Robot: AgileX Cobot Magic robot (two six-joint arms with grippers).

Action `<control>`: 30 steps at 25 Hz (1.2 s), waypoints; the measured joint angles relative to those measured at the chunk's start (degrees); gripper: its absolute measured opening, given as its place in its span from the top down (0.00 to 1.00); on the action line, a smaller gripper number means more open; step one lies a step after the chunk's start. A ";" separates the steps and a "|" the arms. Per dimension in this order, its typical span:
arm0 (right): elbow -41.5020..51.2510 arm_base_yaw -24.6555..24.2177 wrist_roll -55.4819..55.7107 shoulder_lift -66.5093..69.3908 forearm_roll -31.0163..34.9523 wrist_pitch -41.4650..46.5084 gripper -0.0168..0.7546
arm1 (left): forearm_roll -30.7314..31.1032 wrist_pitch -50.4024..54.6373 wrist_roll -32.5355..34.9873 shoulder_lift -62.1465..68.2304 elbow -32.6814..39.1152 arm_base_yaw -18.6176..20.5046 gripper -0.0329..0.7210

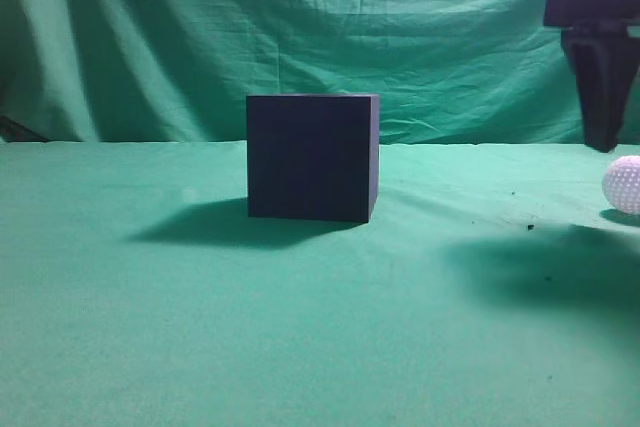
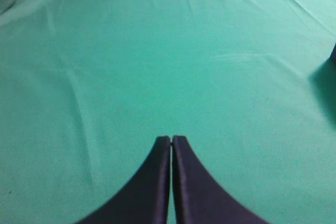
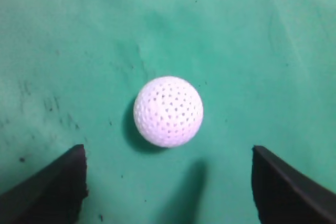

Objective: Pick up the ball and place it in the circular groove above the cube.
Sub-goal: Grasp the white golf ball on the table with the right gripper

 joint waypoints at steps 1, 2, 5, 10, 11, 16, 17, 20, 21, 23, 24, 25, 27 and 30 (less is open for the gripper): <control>-0.33 -0.25 0.11 0.82 0.13 -0.46 0.26 | 0.00 0.00 0.00 0.00 0.00 0.00 0.96; -0.57 -0.24 0.10 1.49 0.44 -1.00 0.26 | 0.00 0.00 0.00 0.00 0.00 0.00 0.96; -0.77 -0.27 0.10 4.09 1.72 -2.91 0.26 | 0.00 0.00 0.00 0.00 0.00 0.00 0.96; -0.90 -0.27 0.10 6.67 1.98 -5.35 0.26 | 0.00 0.00 0.00 0.00 0.00 0.00 0.96; -0.93 -0.27 0.10 6.99 2.07 -5.64 0.26 | 0.00 0.00 0.00 0.00 0.00 0.00 0.96; -1.02 -0.27 0.10 8.24 2.11 -6.87 0.42 | 0.00 0.00 0.00 0.00 0.00 0.00 0.96; -1.02 -0.27 0.10 8.34 2.11 -6.87 0.49 | 0.00 0.00 0.00 0.00 0.00 0.00 0.96; -1.36 -0.27 0.10 8.48 2.11 -7.00 0.57 | 0.00 0.00 0.00 0.00 0.00 0.00 0.96; -1.48 -0.27 0.10 8.48 2.11 -7.00 0.57 | 0.00 0.00 0.00 0.00 0.00 0.00 0.96; -2.62 -0.27 0.10 8.48 2.20 -6.27 0.57 | 0.00 0.00 0.00 0.00 0.00 0.00 0.96; -3.51 -0.27 0.10 8.34 2.45 -5.74 0.57 | 0.00 0.00 0.00 0.00 0.00 0.00 0.96; -4.47 -0.27 -0.01 7.81 2.76 -4.91 0.57 | 0.00 0.00 0.00 0.00 0.00 0.00 0.96; -7.50 0.57 -0.25 6.11 3.29 -3.41 0.57 | 0.00 0.00 0.00 0.00 0.00 0.00 0.96; -13.57 4.01 -1.32 3.57 4.59 -0.59 0.57 | 0.00 0.00 0.00 0.00 0.00 0.00 0.96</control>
